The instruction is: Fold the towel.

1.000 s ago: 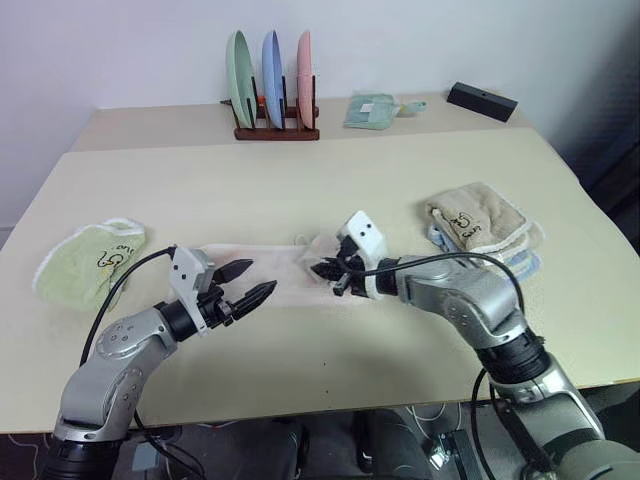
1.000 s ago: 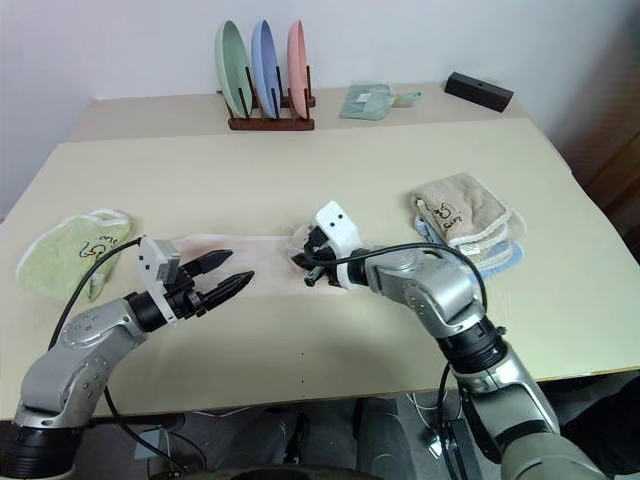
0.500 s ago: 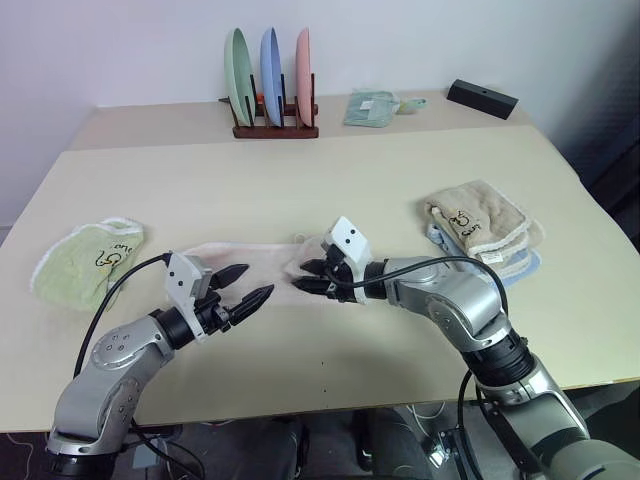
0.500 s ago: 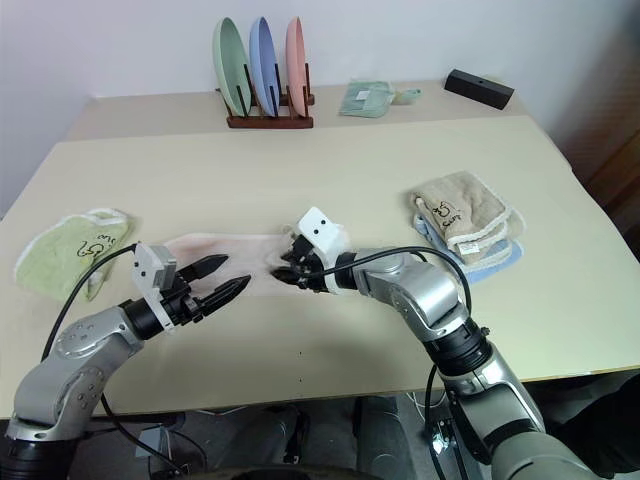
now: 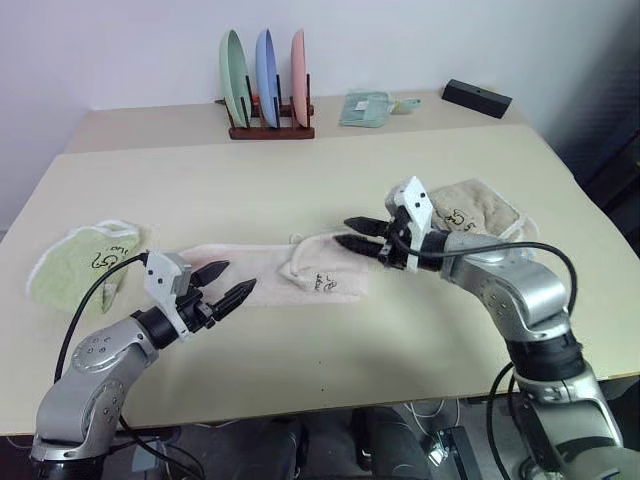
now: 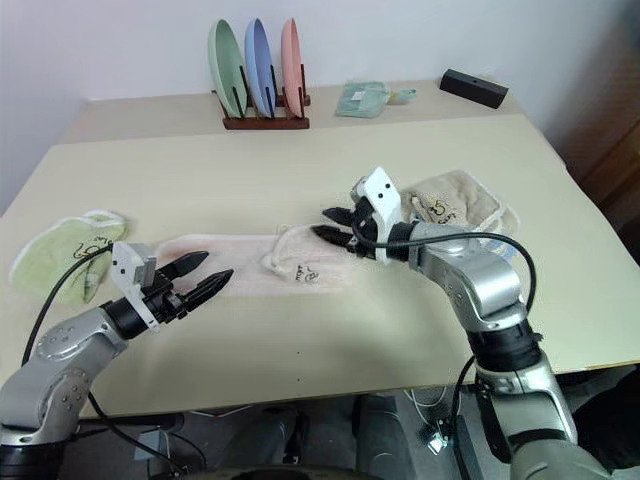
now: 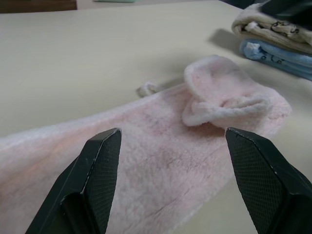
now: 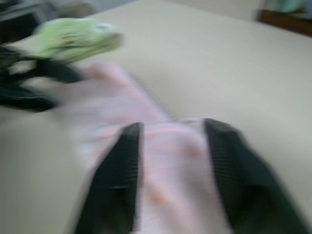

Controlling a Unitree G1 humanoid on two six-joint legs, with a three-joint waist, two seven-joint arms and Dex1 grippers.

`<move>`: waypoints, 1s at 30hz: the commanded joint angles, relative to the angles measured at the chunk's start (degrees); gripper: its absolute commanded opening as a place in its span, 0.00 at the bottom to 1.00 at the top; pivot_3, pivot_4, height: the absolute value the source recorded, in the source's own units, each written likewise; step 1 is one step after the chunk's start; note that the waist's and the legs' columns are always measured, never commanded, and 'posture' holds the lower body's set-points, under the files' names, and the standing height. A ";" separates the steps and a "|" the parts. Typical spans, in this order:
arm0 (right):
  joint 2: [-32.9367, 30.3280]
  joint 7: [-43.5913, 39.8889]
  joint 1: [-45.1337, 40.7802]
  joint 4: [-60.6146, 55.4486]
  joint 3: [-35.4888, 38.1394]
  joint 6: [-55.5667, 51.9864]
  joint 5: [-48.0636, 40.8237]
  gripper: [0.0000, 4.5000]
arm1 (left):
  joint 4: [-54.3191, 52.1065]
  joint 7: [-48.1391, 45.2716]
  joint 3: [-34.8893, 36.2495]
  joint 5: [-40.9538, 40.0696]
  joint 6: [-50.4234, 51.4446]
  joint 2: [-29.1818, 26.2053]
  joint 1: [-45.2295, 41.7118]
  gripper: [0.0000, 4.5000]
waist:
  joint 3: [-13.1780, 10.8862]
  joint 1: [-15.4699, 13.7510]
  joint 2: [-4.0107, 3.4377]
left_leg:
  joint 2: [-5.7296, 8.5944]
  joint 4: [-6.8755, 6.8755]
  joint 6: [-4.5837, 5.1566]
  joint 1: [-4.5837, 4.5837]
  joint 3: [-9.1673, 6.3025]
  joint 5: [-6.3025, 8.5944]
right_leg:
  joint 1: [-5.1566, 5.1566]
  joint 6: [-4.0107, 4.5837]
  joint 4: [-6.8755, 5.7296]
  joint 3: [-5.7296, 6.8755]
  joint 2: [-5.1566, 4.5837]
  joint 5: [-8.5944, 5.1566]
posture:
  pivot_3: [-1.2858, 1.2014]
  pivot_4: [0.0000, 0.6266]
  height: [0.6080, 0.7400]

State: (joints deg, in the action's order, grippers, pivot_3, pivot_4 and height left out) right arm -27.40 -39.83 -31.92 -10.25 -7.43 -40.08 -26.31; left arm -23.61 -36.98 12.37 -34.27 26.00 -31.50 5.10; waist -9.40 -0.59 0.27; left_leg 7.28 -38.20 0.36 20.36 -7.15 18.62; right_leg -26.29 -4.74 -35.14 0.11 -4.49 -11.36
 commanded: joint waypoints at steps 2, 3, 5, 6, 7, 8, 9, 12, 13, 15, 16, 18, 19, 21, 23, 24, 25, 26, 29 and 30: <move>4.83 -0.91 -1.36 6.83 -6.65 11.70 7.95 0.00 | -1.30 0.45 1.69 -0.49 -0.47 0.35 1.44 0.77 | 0.00 0.06 0.00 | 0.00 0.03 0.00 0.00 0.01 0.00 | -0.01 0.00 0.02 0.00 0.00 0.00 | 0.52 0.24 1.00; 5.97 -0.79 -1.21 9.50 -7.89 14.05 9.76 0.00 | -1.35 0.56 1.76 -0.46 -0.57 0.54 1.85 0.77 | 0.00 0.08 0.01 | 0.00 0.03 0.00 0.03 0.03 0.00 | -0.06 0.00 0.02 -0.01 0.00 0.00 | 0.52 0.24 1.00; 7.36 -1.78 -0.43 13.72 -9.94 17.95 12.32 0.00 | -1.76 0.79 1.86 -0.33 -0.82 0.85 2.76 0.77 | 0.00 0.05 0.01 | 0.01 0.01 0.00 0.02 0.03 0.00 | -0.04 0.00 0.00 -0.01 0.00 0.00 | 0.52 0.24 1.00; 7.91 -2.17 0.03 15.29 -10.70 19.19 13.18 0.00 | -2.05 1.00 2.04 -0.39 -0.87 1.02 3.20 0.77 | 0.01 0.01 0.01 | 0.01 0.00 0.00 0.02 0.04 0.00 | -0.04 0.00 0.00 -0.01 -0.01 0.00 | 0.52 0.24 1.00; 8.13 -2.72 0.59 16.70 -11.98 20.93 14.60 0.00 | -2.43 1.47 2.35 -0.57 -0.76 1.25 3.67 0.77 | 0.01 -0.08 0.01 | 0.01 0.00 0.00 0.01 0.04 0.00 | -0.01 0.00 0.01 -0.02 -0.01 0.00 | 0.52 0.24 1.00; 8.26 -3.17 1.08 17.84 -13.17 22.44 16.02 0.00 | -2.76 1.88 2.65 -0.81 -0.65 1.47 4.10 0.77 | 0.01 -0.13 0.01 | 0.02 0.00 0.00 0.01 0.04 0.00 | -0.01 0.00 0.01 -0.01 -0.01 0.00 | 0.52 0.24 1.00; 8.51 -3.33 1.51 18.99 -14.22 23.43 17.38 0.00 | -3.14 2.29 2.88 -1.03 -0.55 1.73 4.60 0.77 | 0.02 -0.12 0.03 | 0.03 0.00 0.00 0.01 0.03 0.00 | -0.01 0.00 0.01 -0.01 -0.01 0.00 | 0.52 0.24 1.00; 9.38 -2.36 1.91 21.91 -15.50 24.37 20.47 0.00 | -4.15 3.07 2.93 -0.99 -0.41 2.21 6.18 0.77 | 0.05 0.08 0.00 | 0.02 0.00 0.00 0.00 0.03 0.00 | -0.01 0.00 -0.01 -0.02 0.00 0.00 | 0.52 0.24 1.00; 9.53 -2.02 1.99 22.36 -15.44 25.14 21.29 0.00 | -4.49 3.48 3.00 -0.99 -0.17 2.47 6.83 0.77 | 0.06 0.13 0.02 | 0.02 0.00 0.00 -0.04 0.04 0.00 | 0.00 0.00 -0.02 -0.03 0.01 0.00 | 0.52 0.24 1.00; 9.70 -1.86 2.21 22.13 -14.85 26.11 21.88 0.00 | -4.96 4.24 3.23 -1.30 0.49 2.88 7.63 0.77 | 0.08 0.17 0.03 | -0.01 0.01 -0.02 -0.09 0.04 -0.01 | 0.04 0.01 -0.04 -0.04 0.04 0.00 | 0.52 0.24 1.00; 9.49 -2.28 2.27 20.77 -14.04 26.74 21.50 0.00 | -5.33 5.06 3.46 -1.63 1.18 3.18 8.00 0.77 | 0.08 0.15 0.03 | -0.01 0.01 -0.02 -0.10 0.04 -0.01 | 0.05 0.01 -0.05 -0.04 0.04 0.00 | 0.52 0.24 1.00; 9.04 -3.42 2.25 17.58 -12.41 27.11 20.05 0.00 | -6.42 6.85 4.31 -2.75 2.21 4.21 9.11 0.77 | 0.08 0.10 0.03 | -0.01 0.00 -0.02 -0.09 0.04 -0.01 | 0.05 0.01 -0.04 -0.04 0.04 0.00 | 0.52 0.24 1.00; 8.82 -4.04 2.18 16.02 -11.65 26.97 19.22 0.00 | -7.07 7.77 4.82 -3.48 2.68 4.79 9.68 0.77 | 0.07 0.06 0.03 | -0.01 0.00 -0.02 -0.08 0.04 -0.01 | 0.04 0.01 -0.05 -0.04 0.04 0.00 | 0.52 0.24 1.00; 7.93 -4.97 1.55 13.19 -10.27 26.63 18.32 0.06 | -8.56 10.29 6.55 -6.63 4.34 6.63 11.07 0.77 | 0.07 0.01 0.03 | 0.00 -0.01 -0.02 -0.03 0.04 -0.01 | 0.01 0.01 -0.03 -0.05 0.04 0.00 | 0.52 0.24 1.00; 6.95 -5.92 0.89 10.94 -9.18 26.32 17.98 0.19 | -9.91 12.60 8.27 -10.12 5.88 8.41 12.36 0.77 | 0.07 -0.04 0.03 | 0.00 0.00 -0.02 -0.02 0.04 -0.01 | -0.01 0.01 -0.02 -0.05 0.03 0.00 | 0.52 0.24 1.00; 6.41 -6.46 0.40 9.78 -8.63 26.27 17.75 0.29 | -10.71 13.77 9.22 -12.07 6.50 9.37 13.16 0.82 | 0.06 -0.02 0.04 | -0.01 -0.01 -0.02 -0.02 0.03 -0.01 | 0.00 0.01 -0.03 -0.04 0.03 0.00 | 0.52 0.24 1.00; 5.67 -6.81 -0.31 8.88 -8.18 27.09 18.11 0.40 | -11.55 15.49 10.35 -14.82 7.20 10.69 14.13 0.89 | 0.06 -0.03 0.04 | -0.01 0.00 -0.02 -0.03 0.03 0.00 | 0.00 0.00 -0.02 -0.05 0.03 0.00 | 0.52 0.24 1.00; 5.02 -7.04 -1.18 8.24 -7.74 28.05 18.56 0.51 | -12.16 17.99 11.71 -18.55 7.99 12.33 14.92 0.96 | 0.06 0.03 0.04 | -0.01 -0.01 -0.02 -0.03 0.04 0.00 | 0.01 0.00 -0.02 -0.05 0.03 0.00 | 0.52 0.24 1.00; 4.37 -7.12 -3.61 8.12 -6.78 29.86 19.08 0.86 | -11.86 26.32 14.34 -22.51 9.97 15.73 16.56 1.00 | 0.06 -0.02 0.04 | -0.01 -0.01 -0.02 -0.03 0.04 0.00 | 0.00 0.00 -0.03 -0.05 0.03 0.00 | 0.52 0.24 1.00; 4.34 -7.19 -4.00 8.44 -6.80 30.25 19.23 0.96 | -10.78 30.50 15.21 -25.27 11.13 17.15 16.65 1.00 | 0.07 -0.08 0.05 | -0.02 -0.01 -0.02 -0.05 0.04 0.00 | 0.01 0.00 -0.03 -0.05 0.04 0.00 | 0.52 0.24 1.00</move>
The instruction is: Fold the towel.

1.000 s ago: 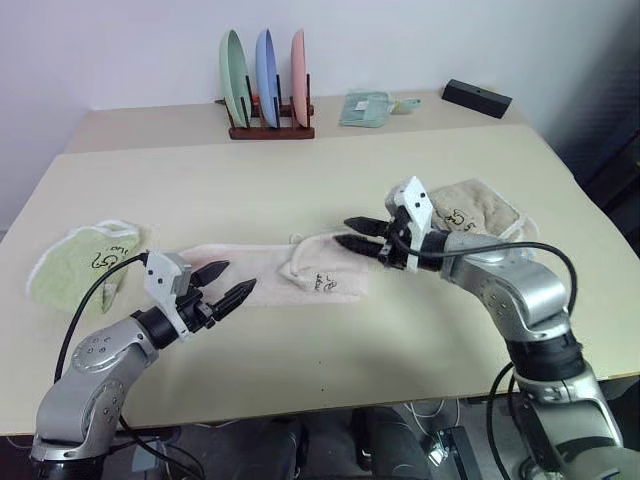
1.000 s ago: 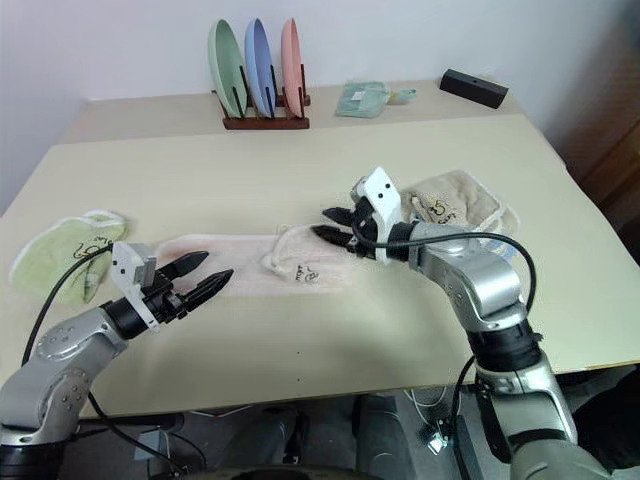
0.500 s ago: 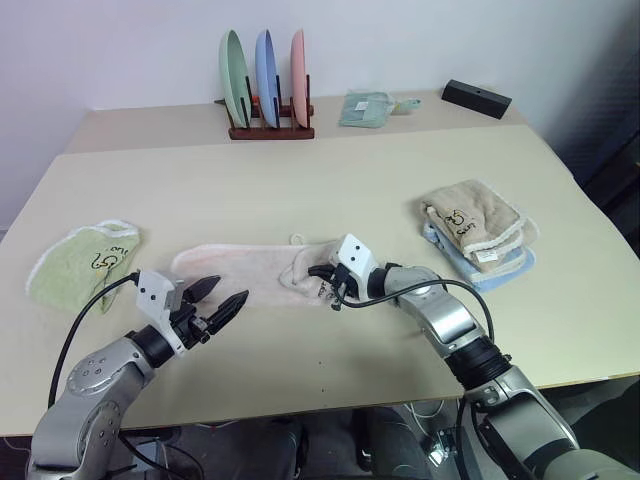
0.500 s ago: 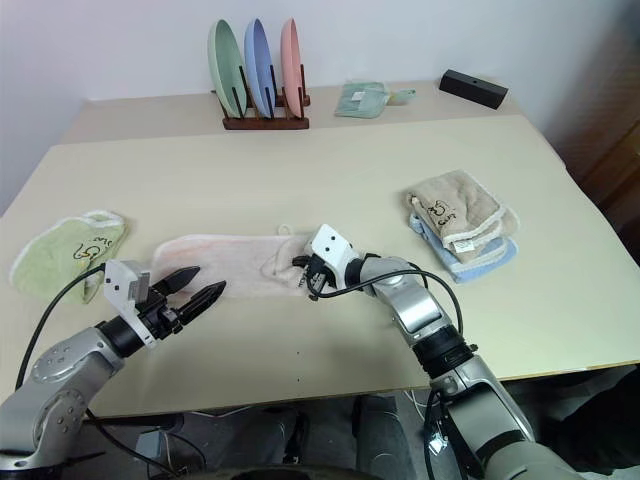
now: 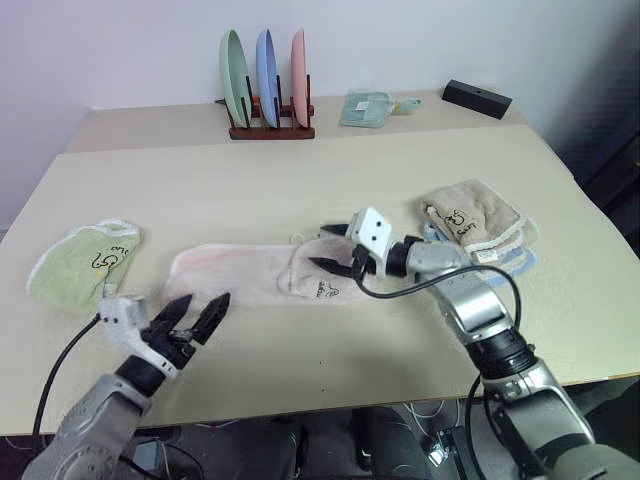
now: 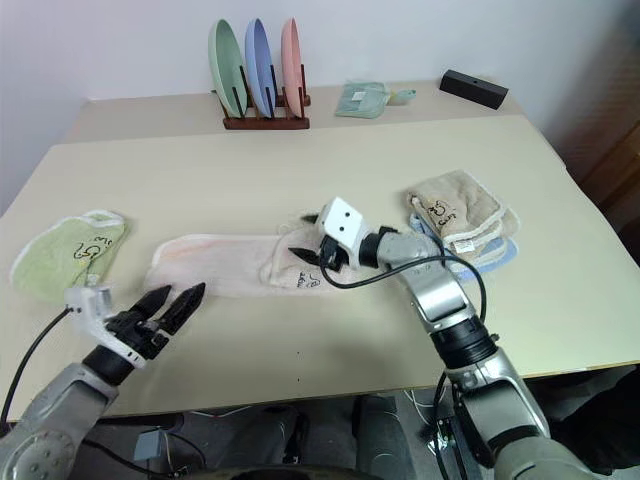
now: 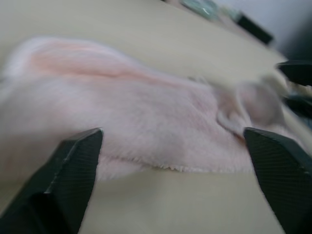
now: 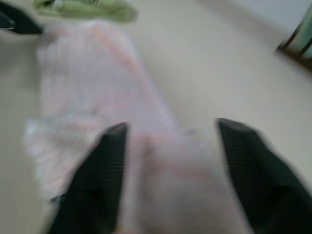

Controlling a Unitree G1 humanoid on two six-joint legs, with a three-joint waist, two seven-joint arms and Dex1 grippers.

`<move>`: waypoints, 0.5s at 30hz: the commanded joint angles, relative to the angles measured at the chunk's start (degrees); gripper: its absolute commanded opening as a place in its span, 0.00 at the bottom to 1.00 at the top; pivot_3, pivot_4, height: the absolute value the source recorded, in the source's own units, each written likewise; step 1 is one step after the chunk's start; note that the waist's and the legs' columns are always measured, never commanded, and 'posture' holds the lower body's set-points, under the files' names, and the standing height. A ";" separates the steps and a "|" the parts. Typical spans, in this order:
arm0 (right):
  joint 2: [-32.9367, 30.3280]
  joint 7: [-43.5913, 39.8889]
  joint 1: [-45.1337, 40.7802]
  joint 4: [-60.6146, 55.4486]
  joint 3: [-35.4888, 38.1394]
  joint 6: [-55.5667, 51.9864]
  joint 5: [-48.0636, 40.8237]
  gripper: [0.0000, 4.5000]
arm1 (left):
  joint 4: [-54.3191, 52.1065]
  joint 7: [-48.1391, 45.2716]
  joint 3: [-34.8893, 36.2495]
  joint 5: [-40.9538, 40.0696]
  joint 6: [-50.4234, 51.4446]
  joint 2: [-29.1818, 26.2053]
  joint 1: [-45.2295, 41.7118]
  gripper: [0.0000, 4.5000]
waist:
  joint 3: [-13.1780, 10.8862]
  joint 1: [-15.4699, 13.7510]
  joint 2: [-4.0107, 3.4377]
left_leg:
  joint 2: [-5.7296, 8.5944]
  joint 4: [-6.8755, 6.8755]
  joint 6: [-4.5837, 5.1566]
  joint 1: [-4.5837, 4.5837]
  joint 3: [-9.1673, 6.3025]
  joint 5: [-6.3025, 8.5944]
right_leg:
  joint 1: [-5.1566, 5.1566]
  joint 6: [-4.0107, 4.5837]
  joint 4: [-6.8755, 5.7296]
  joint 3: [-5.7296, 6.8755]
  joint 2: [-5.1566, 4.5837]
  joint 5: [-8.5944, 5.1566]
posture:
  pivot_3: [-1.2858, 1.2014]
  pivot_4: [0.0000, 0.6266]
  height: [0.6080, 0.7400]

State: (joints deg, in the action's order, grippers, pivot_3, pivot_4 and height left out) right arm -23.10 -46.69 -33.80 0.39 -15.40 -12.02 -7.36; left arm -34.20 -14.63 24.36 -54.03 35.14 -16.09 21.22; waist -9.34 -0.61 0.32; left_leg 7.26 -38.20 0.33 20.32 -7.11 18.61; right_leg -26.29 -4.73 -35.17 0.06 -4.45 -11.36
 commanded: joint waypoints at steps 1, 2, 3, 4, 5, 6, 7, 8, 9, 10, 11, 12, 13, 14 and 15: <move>0.10 -0.37 -2.41 -1.72 1.04 2.58 0.53 0.96 | 0.56 11.37 3.85 -8.17 2.90 2.72 0.48 1.00 | 0.01 -0.08 0.01 | -0.01 0.00 -0.01 0.00 -0.01 -0.01 | 0.01 0.00 0.00 0.01 0.01 0.00 | 0.52 0.24 1.00; 0.17 -0.39 -2.57 -1.36 0.95 2.88 0.73 0.96 | 0.96 13.66 4.27 -10.24 3.60 3.27 0.42 1.00 | 0.02 -0.10 0.03 | -0.01 0.00 -0.01 -0.02 -0.01 -0.01 | 0.03 0.00 0.00 0.00 0.01 0.00 | 0.52 0.24 1.00; 0.23 -0.42 -2.66 -1.12 0.91 3.09 0.87 0.96 | 1.12 15.25 4.52 -11.69 4.07 3.45 0.36 1.00 | 0.02 -0.17 0.05 | -0.01 -0.01 -0.01 -0.02 -0.01 -0.01 | 0.04 0.00 0.00 0.00 0.01 0.00 | 0.52 0.24 1.00; 0.19 -0.50 -2.66 -0.86 0.72 3.46 1.19 0.96 | 0.95 16.03 4.56 -12.73 4.08 3.42 0.25 1.00 | 0.02 -0.23 0.06 | 0.00 -0.02 -0.01 0.00 -0.01 -0.01 | 0.04 0.00 0.00 0.00 0.00 0.00 | 0.52 0.24 1.00; 0.20 -0.57 -2.77 -0.59 0.58 3.68 1.42 0.96 | 0.87 16.77 4.59 -13.68 4.09 3.21 0.06 1.00 | 0.02 -0.20 0.06 | 0.00 -0.03 -0.01 0.01 -0.01 -0.01 | 0.05 0.00 0.00 0.00 -0.01 0.00 | 0.52 0.24 1.00; 0.12 -0.74 -2.10 -0.73 -0.28 4.57 2.26 0.96 | 2.25 20.71 5.40 -17.56 3.08 4.47 -2.07 1.00 | 0.02 -0.19 0.06 | 0.01 -0.04 -0.01 0.00 0.00 -0.01 | 0.05 0.00 0.00 0.00 -0.01 0.00 | 0.52 0.24 1.00; 0.26 -0.75 -1.44 -1.21 -1.03 5.05 2.89 0.96 | 4.26 25.18 6.29 -21.20 1.87 5.70 -4.79 1.00 | 0.03 -0.28 0.06 | 0.01 -0.04 -0.01 -0.01 0.00 -0.01 | 0.06 0.00 0.00 0.00 -0.01 0.00 | 0.52 0.24 1.00; 0.47 -0.79 -0.87 -1.78 -1.56 5.28 3.26 0.96 | 6.21 28.72 6.90 -23.85 1.00 6.51 -7.29 1.00 | 0.04 -0.35 0.08 | 0.01 -0.03 -0.02 -0.02 -0.01 -0.01 | 0.06 0.00 0.00 0.00 -0.01 0.00 | 0.52 0.24 1.00; 0.69 -0.74 -0.47 -2.23 -1.88 5.35 3.53 0.96 | 7.75 31.34 7.24 -25.29 0.59 6.80 -9.27 1.00 | 0.07 -0.35 0.12 | 0.01 -0.05 -0.05 -0.02 -0.05 -0.03 | 0.07 0.01 -0.03 0.03 -0.01 0.00 | 0.52 0.24 1.00; 0.89 -0.64 -0.27 -2.54 -2.00 5.30 3.65 0.96 | 8.80 32.98 7.50 -26.44 0.20 6.93 -10.69 1.00 | 0.08 -0.25 0.14 | 0.00 -0.05 -0.10 -0.03 -0.07 -0.06 | 0.07 0.02 -0.04 0.05 0.00 0.01 | 0.52 0.24 1.00; 0.99 -0.54 -0.09 -2.71 -2.10 5.32 3.83 0.96 | 9.62 34.09 7.61 -27.61 -0.19 7.00 -11.84 1.00 | 0.08 -0.19 0.14 | -0.01 -0.04 -0.13 -0.04 -0.07 -0.07 | 0.07 0.04 -0.05 0.05 0.01 0.02 | 0.52 0.24 1.00; 1.05 -0.44 0.15 -2.88 -2.22 5.40 4.08 0.96 | 10.61 35.04 7.41 -28.40 -0.28 6.89 -13.08 1.00 | 0.08 -0.12 0.14 | 0.00 -0.04 -0.13 -0.03 -0.06 -0.08 | 0.06 0.04 -0.06 0.04 0.01 0.03 | 0.52 0.24 1.00; 1.12 -0.41 0.38 -3.08 -2.31 5.47 4.30 0.96 | 11.47 35.58 6.96 -28.95 -0.23 6.65 -14.04 1.00 | 0.08 -0.11 0.14 | 0.00 -0.04 -0.13 -0.03 -0.04 -0.08 | 0.04 0.04 -0.05 0.02 0.01 0.03 | 0.52 0.24 1.00; 1.20 -0.32 0.63 -3.34 -2.39 5.48 4.47 0.96 | 12.27 35.86 6.07 -29.02 0.26 6.16 -14.93 0.95 | 0.09 -0.14 0.13 | 0.00 -0.04 -0.13 -0.03 -0.03 -0.08 | 0.03 0.04 -0.05 0.01 0.01 0.03 | 0.52 0.24 1.00; 1.30 -0.22 0.80 -3.62 -2.44 5.42 4.61 0.97 | 12.85 36.02 5.28 -29.02 0.76 5.73 -15.55 0.88 | 0.09 -0.15 0.13 | 0.01 -0.04 -0.13 -0.03 -0.03 -0.08 | 0.03 0.04 -0.05 0.01 0.02 0.03 | 0.52 0.24 1.00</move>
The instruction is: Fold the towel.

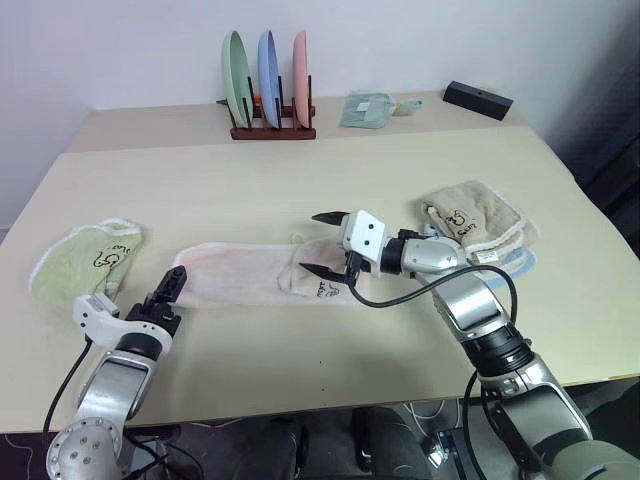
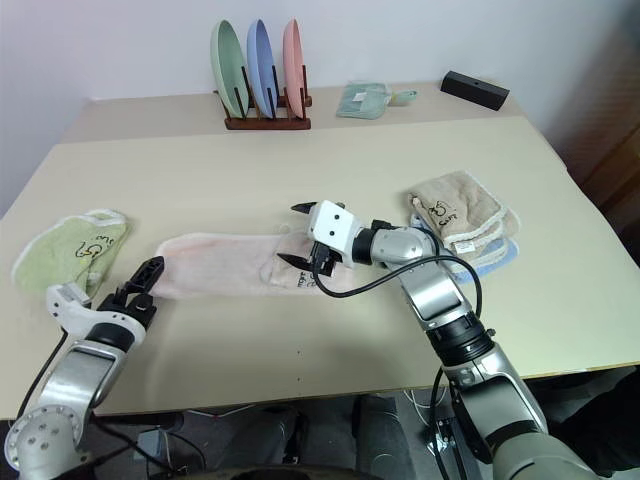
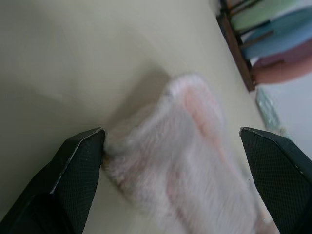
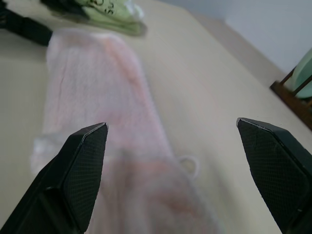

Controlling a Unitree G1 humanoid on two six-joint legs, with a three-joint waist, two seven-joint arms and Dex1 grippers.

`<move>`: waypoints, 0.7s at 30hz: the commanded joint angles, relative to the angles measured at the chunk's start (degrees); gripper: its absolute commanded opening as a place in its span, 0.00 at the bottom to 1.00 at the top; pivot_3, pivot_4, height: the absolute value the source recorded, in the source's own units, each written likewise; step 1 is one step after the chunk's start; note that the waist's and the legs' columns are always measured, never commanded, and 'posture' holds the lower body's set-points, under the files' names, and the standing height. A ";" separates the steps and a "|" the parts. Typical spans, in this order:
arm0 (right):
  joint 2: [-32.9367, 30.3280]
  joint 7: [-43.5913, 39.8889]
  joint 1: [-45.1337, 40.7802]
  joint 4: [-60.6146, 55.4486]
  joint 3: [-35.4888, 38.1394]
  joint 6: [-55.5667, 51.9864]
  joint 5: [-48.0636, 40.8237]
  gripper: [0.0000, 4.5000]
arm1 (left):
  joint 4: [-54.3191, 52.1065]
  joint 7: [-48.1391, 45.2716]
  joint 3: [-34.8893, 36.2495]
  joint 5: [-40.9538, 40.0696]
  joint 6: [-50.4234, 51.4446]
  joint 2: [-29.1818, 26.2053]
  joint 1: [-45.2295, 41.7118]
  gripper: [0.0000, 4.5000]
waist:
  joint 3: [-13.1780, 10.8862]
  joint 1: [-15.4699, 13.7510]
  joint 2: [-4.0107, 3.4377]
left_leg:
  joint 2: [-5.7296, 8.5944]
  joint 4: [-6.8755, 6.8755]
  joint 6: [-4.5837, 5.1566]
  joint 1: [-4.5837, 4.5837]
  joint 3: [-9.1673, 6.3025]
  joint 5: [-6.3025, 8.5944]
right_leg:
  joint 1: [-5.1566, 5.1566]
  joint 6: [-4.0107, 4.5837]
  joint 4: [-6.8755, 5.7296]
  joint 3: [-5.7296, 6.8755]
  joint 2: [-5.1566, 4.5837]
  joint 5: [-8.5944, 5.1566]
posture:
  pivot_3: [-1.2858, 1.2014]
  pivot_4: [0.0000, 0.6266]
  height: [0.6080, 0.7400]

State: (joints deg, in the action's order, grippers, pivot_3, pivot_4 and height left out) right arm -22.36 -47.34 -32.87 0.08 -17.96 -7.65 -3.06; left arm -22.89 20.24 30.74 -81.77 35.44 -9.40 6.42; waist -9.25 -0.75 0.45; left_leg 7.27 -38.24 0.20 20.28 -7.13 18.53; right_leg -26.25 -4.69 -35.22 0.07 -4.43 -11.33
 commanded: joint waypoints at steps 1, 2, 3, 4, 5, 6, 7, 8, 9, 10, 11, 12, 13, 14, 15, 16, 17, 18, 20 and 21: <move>0.64 0.52 0.03 -3.71 0.11 0.88 0.38 0.97 | 1.92 1.28 -1.76 -1.19 0.80 -1.21 -1.19 0.82 | 0.00 -0.01 0.00 | 0.00 0.00 -0.01 0.00 0.00 0.00 | 0.00 0.00 0.00 0.00 0.01 0.00 | 0.52 0.24 1.00; 0.70 0.62 0.16 -4.10 0.13 0.68 0.43 0.97 | 2.19 1.31 -2.22 -1.34 0.96 -1.35 -1.48 0.70 | 0.00 -0.02 0.00 | 0.00 0.00 -0.01 0.00 0.00 0.00 | 0.01 0.00 0.00 0.00 0.01 0.00 | 0.52 0.24 1.00; 0.75 0.79 0.31 -4.49 0.19 0.45 0.50 0.97 | 2.28 1.30 -2.38 -1.60 0.89 -1.33 -1.60 0.59 | 0.00 -0.06 0.00 | 0.01 -0.01 -0.01 0.00 0.00 0.00 | 0.01 0.00 0.00 0.00 0.00 0.00 | 0.52 0.24 1.00; 0.79 0.93 0.46 -4.78 0.24 0.30 0.62 0.97 | 2.32 1.12 -2.40 -1.86 0.67 -1.22 -1.68 0.47 | 0.00 -0.08 0.00 | 0.01 -0.01 0.00 0.01 0.00 0.00 | 0.01 0.00 0.00 0.00 0.00 0.00 | 0.52 0.24 1.00; 0.79 1.03 0.60 -5.01 0.26 0.23 0.79 0.97 | 2.36 0.96 -2.41 -2.04 0.50 -1.22 -1.68 0.34 | 0.00 -0.06 0.01 | 0.02 -0.01 0.00 0.01 0.00 0.00 | 0.02 0.00 0.01 0.00 0.00 0.00 | 0.52 0.24 1.00; 0.74 1.16 0.79 -5.27 0.23 0.20 1.04 0.97 | 2.42 0.91 -2.36 -2.20 0.33 -1.32 -1.65 0.23 | 0.00 -0.04 0.01 | 0.01 -0.01 0.00 0.02 0.00 0.00 | 0.01 0.00 0.01 0.00 0.00 0.00 | 0.52 0.24 1.00; 0.65 1.23 1.02 -5.59 0.23 0.13 1.19 0.97 | 2.38 0.93 -2.29 -2.35 0.06 -1.41 -1.57 0.12 | 0.00 -0.01 0.01 | 0.01 -0.01 0.00 0.01 -0.01 0.00 | 0.01 0.00 0.01 0.00 0.00 0.00 | 0.52 0.24 1.00; 0.59 1.32 1.26 -5.89 0.24 0.04 1.27 0.97 | 2.31 0.65 -2.19 -2.31 -0.17 -1.70 -1.51 0.01 | 0.00 -0.01 0.01 | 0.01 -0.01 0.00 0.01 0.00 0.00 | 0.00 0.00 0.00 0.00 0.00 0.00 | 0.52 0.24 1.00; 0.58 1.40 1.46 -6.14 0.26 -0.06 1.35 0.97 | 2.13 0.08 -2.04 -2.11 -0.42 -2.09 -1.49 0.01 | 0.00 -0.01 0.01 | 0.00 -0.01 0.00 0.01 -0.01 0.00 | 0.00 0.00 0.00 0.00 0.01 0.00 | 0.52 0.24 1.00; 0.59 1.49 1.70 -6.41 0.28 -0.23 1.44 0.97 | 1.28 -1.99 -1.56 -0.69 -1.65 -2.64 -1.74 0.01 | 0.00 -0.01 0.01 | 0.00 -0.01 0.00 0.01 0.00 0.00 | 0.00 0.00 0.00 0.00 0.00 0.00 | 0.52 0.24 1.00; 0.58 1.53 2.00 -6.76 0.35 -0.40 1.52 0.97 | 0.12 -4.05 -1.17 0.91 -2.89 -3.27 -1.79 0.01 | 0.00 0.00 0.01 | 0.00 -0.01 0.00 0.01 0.00 0.00 | -0.01 0.00 0.00 0.00 0.01 0.00 | 0.52 0.24 1.00; 0.52 1.61 2.31 -7.07 0.48 -0.64 1.60 0.97 | -0.97 -5.49 -1.08 2.49 -3.11 -4.84 -1.66 0.01 | 0.00 0.01 0.01 | 0.00 -0.01 -0.01 0.02 0.00 0.00 | -0.02 0.00 0.00 0.00 0.01 0.00 | 0.52 0.24 1.00; 0.42 1.69 2.58 -7.32 0.64 -0.89 1.67 0.97 | -1.79 -6.84 -1.11 4.05 -3.24 -6.46 -1.59 0.01 | 0.00 0.01 0.01 | 0.00 -0.01 -0.01 0.03 0.00 -0.01 | -0.02 0.00 0.00 0.00 0.01 0.00 | 0.52 0.24 1.00; 0.16 1.81 2.92 -7.48 0.94 -1.14 1.72 0.97 | -2.49 -8.15 -0.55 5.03 -3.76 -7.96 -1.71 0.01 | 0.00 0.03 0.01 | 0.00 0.00 -0.01 0.03 0.00 -0.01 | -0.03 0.01 0.00 0.00 0.02 0.00 | 0.52 0.24 1.00; -0.10 1.89 3.20 -7.60 1.23 -1.34 1.73 0.97 | -2.86 -9.14 -0.07 5.38 -4.12 -9.14 -1.76 0.01 | 0.00 0.05 0.01 | 0.00 0.01 -0.01 0.03 0.00 -0.01 | -0.04 0.01 0.00 -0.01 0.02 0.00 | 0.52 0.24 1.00; -0.41 1.94 3.46 -7.67 1.52 -1.51 1.73 0.97 | -3.14 -10.21 0.33 5.82 -4.35 -10.36 -1.73 0.01 | 0.00 0.03 0.01 | 0.00 0.01 -0.01 0.03 0.00 -0.01 | -0.04 0.01 0.00 -0.02 0.02 0.00 | 0.52 0.24 1.00; -0.77 1.94 3.70 -7.66 1.80 -1.60 1.72 0.97 | -3.48 -11.36 0.46 6.85 -4.39 -11.85 -1.61 0.01 | 0.00 0.03 0.01 | 0.00 0.01 -0.01 0.02 0.01 -0.01 | -0.03 0.01 0.00 -0.02 0.02 0.00 | 0.52 0.24 1.00; -1.37 1.98 4.00 -7.40 2.17 -1.49 1.85 0.97 | -4.08 -13.06 0.38 8.21 -4.30 -13.77 -1.59 0.01 | 0.00 0.03 0.01 | 0.00 0.01 -0.01 0.02 0.01 0.00 | -0.03 0.01 0.00 -0.02 0.02 0.00 | 0.52 0.24 1.00; -2.53 2.09 4.52 -6.81 2.87 -1.24 1.98 0.97 | -5.10 -16.41 0.16 9.61 -3.61 -17.17 -1.93 0.01 | 0.00 -0.07 0.01 | 0.00 0.01 -0.01 0.03 0.01 -0.01 | -0.03 0.01 0.01 -0.02 0.02 0.00 | 0.52 0.24 1.00; -2.97 2.10 4.64 -6.52 3.20 -1.14 1.94 0.97 | -5.85 -18.13 -0.71 10.88 -3.14 -19.12 -2.37 0.01 | 0.00 -0.06 0.01 | 0.00 0.01 -0.01 0.04 0.00 -0.01 | -0.03 0.01 0.01 -0.01 0.02 0.00 | 0.52 0.24 1.00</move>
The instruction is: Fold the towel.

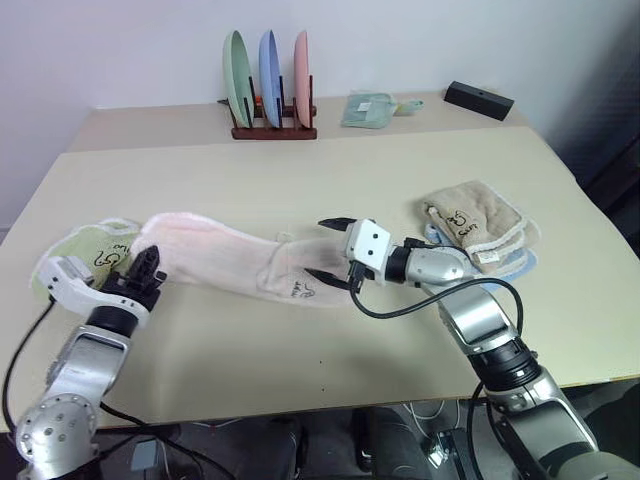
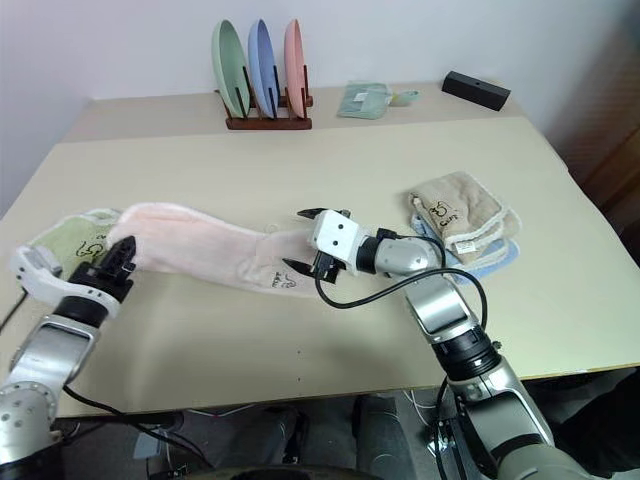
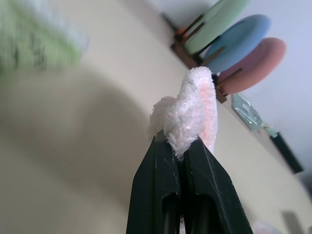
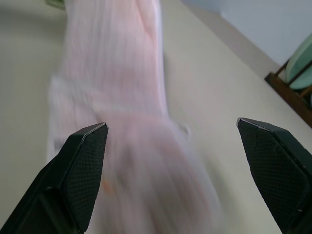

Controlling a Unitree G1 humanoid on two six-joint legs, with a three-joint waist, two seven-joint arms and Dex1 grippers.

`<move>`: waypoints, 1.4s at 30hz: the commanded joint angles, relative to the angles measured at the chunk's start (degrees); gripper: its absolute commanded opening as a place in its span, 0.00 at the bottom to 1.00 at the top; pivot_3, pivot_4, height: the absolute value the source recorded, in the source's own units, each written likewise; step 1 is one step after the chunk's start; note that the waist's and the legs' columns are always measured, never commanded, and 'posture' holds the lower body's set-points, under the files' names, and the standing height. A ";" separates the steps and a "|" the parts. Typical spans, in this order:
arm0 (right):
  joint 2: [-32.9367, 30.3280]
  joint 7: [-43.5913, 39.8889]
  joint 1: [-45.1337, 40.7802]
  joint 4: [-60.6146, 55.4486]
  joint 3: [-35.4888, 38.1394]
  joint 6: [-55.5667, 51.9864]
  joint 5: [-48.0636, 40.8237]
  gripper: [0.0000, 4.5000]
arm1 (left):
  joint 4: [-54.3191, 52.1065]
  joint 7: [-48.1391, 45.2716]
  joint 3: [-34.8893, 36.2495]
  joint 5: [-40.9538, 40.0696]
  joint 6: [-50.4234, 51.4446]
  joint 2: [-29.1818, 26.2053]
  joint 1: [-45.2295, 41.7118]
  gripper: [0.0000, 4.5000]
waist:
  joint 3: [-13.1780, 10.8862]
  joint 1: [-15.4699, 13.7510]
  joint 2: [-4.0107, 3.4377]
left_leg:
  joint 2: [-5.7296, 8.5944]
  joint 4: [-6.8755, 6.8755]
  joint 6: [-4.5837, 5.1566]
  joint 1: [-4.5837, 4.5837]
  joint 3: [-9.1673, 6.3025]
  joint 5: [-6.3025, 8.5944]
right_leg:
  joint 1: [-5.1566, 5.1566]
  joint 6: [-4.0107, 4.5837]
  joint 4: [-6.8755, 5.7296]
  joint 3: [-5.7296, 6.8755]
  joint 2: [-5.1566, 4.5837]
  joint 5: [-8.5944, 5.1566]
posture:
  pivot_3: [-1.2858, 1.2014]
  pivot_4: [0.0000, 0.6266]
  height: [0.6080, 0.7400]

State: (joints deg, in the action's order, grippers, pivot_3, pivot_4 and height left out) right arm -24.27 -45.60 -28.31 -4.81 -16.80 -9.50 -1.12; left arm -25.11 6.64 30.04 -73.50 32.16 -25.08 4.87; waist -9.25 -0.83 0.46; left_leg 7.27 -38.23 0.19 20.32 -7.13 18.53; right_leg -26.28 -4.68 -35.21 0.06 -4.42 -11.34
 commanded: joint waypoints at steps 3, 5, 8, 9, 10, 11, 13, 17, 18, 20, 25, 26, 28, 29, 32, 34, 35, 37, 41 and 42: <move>-2.22 0.74 -0.36 0.39 2.97 1.48 0.36 0.97 | -7.43 -11.71 -9.40 7.35 3.74 -9.81 -6.27 0.01 | 0.00 -0.26 0.03 | 0.01 -0.01 0.00 0.00 0.00 0.00 | 0.03 0.00 0.01 0.00 -0.01 0.00 | 0.52 0.24 1.00; -2.28 1.25 -0.87 1.66 3.30 1.83 0.69 0.97 | -8.22 -14.72 -16.35 10.86 6.18 -12.21 -10.36 0.01 | 0.00 -0.41 0.03 | 0.05 -0.03 0.00 0.00 -0.04 0.00 | 0.11 0.00 0.02 0.04 -0.04 0.00 | 0.52 0.24 1.00; -2.22 1.82 -1.30 3.04 3.37 2.52 1.20 0.97 | -7.71 -18.82 -26.65 21.89 5.82 -14.49 -16.30 0.01 | 0.00 0.41 0.02 | 0.06 0.02 0.03 -0.04 0.03 0.01 | 0.07 -0.01 0.04 -0.02 -0.04 0.01 | 0.52 0.24 1.00; -2.21 1.95 -1.25 3.18 3.46 2.65 1.24 0.97 | -7.12 -19.40 -30.13 25.24 6.02 -14.33 -18.63 0.01 | 0.00 0.60 0.01 | 0.04 0.06 0.03 -0.02 0.07 0.01 | -0.04 -0.01 0.02 -0.07 -0.01 0.01 | 0.52 0.24 1.00; -2.27 2.41 -1.09 3.16 3.67 2.65 1.49 0.97 | -6.59 -20.61 -34.24 28.89 5.86 -13.96 -21.08 0.01 | 0.00 0.71 0.01 | 0.01 0.09 0.02 0.00 0.09 0.01 | -0.08 0.00 0.02 -0.08 0.01 0.01 | 0.52 0.24 1.00; -2.26 2.74 -1.01 3.16 3.78 2.64 1.70 0.97 | -6.17 -21.61 -36.82 31.36 5.73 -13.62 -22.61 0.01 | 0.00 0.69 0.01 | -0.02 0.11 0.01 0.02 0.10 0.00 | -0.12 0.00 0.02 -0.08 0.03 0.01 | 0.52 0.24 1.00; -2.42 3.54 -0.37 2.61 4.30 2.14 1.99 0.97 | -5.20 -23.58 -41.60 34.82 7.12 -13.07 -24.61 0.01 | 0.00 0.69 0.01 | -0.03 0.12 -0.01 0.03 0.10 -0.01 | -0.12 0.01 0.02 -0.08 0.03 0.01 | 0.52 0.24 1.00; -2.74 4.42 0.68 1.84 4.72 1.65 2.33 0.97 | -2.48 -25.89 -43.20 34.95 10.40 -10.17 -24.49 0.01 | -0.01 0.46 0.01 | -0.03 0.12 0.00 0.03 0.09 -0.01 | -0.12 0.00 0.02 -0.09 0.03 0.01 | 0.52 0.24 1.00; -2.74 4.59 0.74 1.85 4.74 1.58 2.41 0.97 | -2.21 -26.41 -42.83 34.61 11.29 -9.43 -24.45 0.01 | -0.01 0.43 0.02 | -0.03 0.10 0.00 0.03 0.08 -0.01 | -0.12 0.00 0.02 -0.08 0.04 0.01 | 0.52 0.24 1.00; -2.74 5.09 0.83 2.13 4.78 1.57 2.88 0.97 | -2.29 -27.87 -42.02 32.40 14.11 -8.32 -23.95 0.01 | -0.01 0.29 0.02 | -0.02 0.07 0.00 0.04 0.08 -0.01 | -0.11 0.00 0.00 -0.08 0.03 0.01 | 0.52 0.24 1.00; -2.58 5.68 0.28 3.21 4.70 2.01 3.53 0.97 | -3.35 -30.14 -39.75 31.18 16.91 -7.36 -22.63 0.21 | -0.01 0.22 0.02 | -0.02 0.05 0.00 0.04 0.08 -0.01 | -0.10 0.00 0.00 -0.08 0.02 0.01 | 0.52 0.24 1.00; -2.53 5.70 0.15 3.39 4.69 2.08 3.59 0.97 | -3.57 -29.90 -38.80 30.91 17.00 -6.99 -22.31 0.32 | -0.01 0.24 0.02 | -0.02 0.05 0.00 0.04 0.08 -0.01 | -0.10 0.00 0.00 -0.08 0.02 0.01 | 0.52 0.24 1.00; -2.50 5.69 0.05 3.54 4.67 2.15 3.69 0.97 | -3.88 -29.40 -36.97 30.63 16.95 -6.16 -21.90 0.55 | -0.01 0.21 0.02 | -0.02 0.05 0.00 0.03 0.08 -0.01 | -0.10 0.00 0.00 -0.08 0.02 0.01 | 0.52 0.24 1.00; -2.53 5.63 -0.02 3.55 4.71 2.12 3.72 0.97 | -4.20 -29.48 -34.91 30.07 16.15 -5.74 -21.44 0.67 | -0.01 0.21 0.02 | -0.02 0.05 0.00 0.03 0.08 -0.01 | -0.10 0.00 0.00 -0.08 0.02 0.01 | 0.52 0.24 1.00; -3.19 5.22 0.06 3.41 5.25 2.15 3.64 0.97 | -6.55 -31.12 -29.06 29.17 14.48 -7.39 -18.97 0.77 | -0.01 0.35 0.02 | -0.02 0.05 0.00 0.03 0.08 -0.01 | -0.11 0.00 0.00 -0.08 0.02 0.01 | 0.52 0.24 1.00; -4.04 4.83 0.15 3.44 5.79 2.27 3.53 0.97 | -7.81 -32.19 -26.08 29.32 13.86 -9.07 -16.86 0.77 | -0.01 0.29 0.01 | -0.03 0.06 0.00 0.04 0.09 -0.01 | -0.12 0.00 -0.01 -0.08 0.03 0.01 | 0.52 0.24 1.00; -4.40 4.69 0.14 3.48 5.97 2.31 3.47 0.97 | -8.14 -32.53 -24.76 28.97 13.59 -9.41 -16.02 0.77 | -0.01 0.24 0.01 | -0.03 0.06 0.00 0.03 0.09 -0.01 | -0.12 0.00 -0.01 -0.08 0.03 0.01 | 0.52 0.24 1.00; -5.65 3.87 0.47 3.22 6.73 2.21 2.85 0.97 | -8.88 -32.19 -20.95 27.43 14.09 -9.98 -13.84 0.72 | -0.01 0.16 0.01 | -0.02 0.05 0.00 0.03 0.09 -0.01 | -0.10 0.00 0.00 -0.08 0.02 0.01 | 0.52 0.24 1.00; -8.91 0.10 1.20 2.65 9.24 0.88 -0.43 0.68 | -9.91 -33.48 -13.04 27.18 10.88 -11.22 -9.25 0.39 | -0.01 0.06 0.01 | -0.02 0.04 0.01 0.04 0.09 0.00 | -0.09 0.00 0.02 -0.08 0.01 0.01 | 0.52 0.24 1.00; -8.20 0.23 0.26 2.24 10.25 -0.56 -2.11 0.54 | -9.26 -33.01 -12.73 28.53 10.09 -11.33 -9.21 0.25 | -0.01 0.03 0.01 | -0.02 0.04 0.01 0.04 0.09 0.00 | -0.08 0.00 0.01 -0.08 0.01 0.01 | 0.52 0.24 1.00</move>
State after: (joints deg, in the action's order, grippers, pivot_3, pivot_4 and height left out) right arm -32.90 -44.88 -26.93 -0.17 -8.68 -9.45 -0.48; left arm -32.73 -26.05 15.18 -45.52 44.75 -36.00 -3.91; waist -9.26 -0.80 0.47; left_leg 7.25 -38.20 0.20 20.34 -7.06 18.52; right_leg -26.33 -4.68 -35.19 0.00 -4.41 -11.32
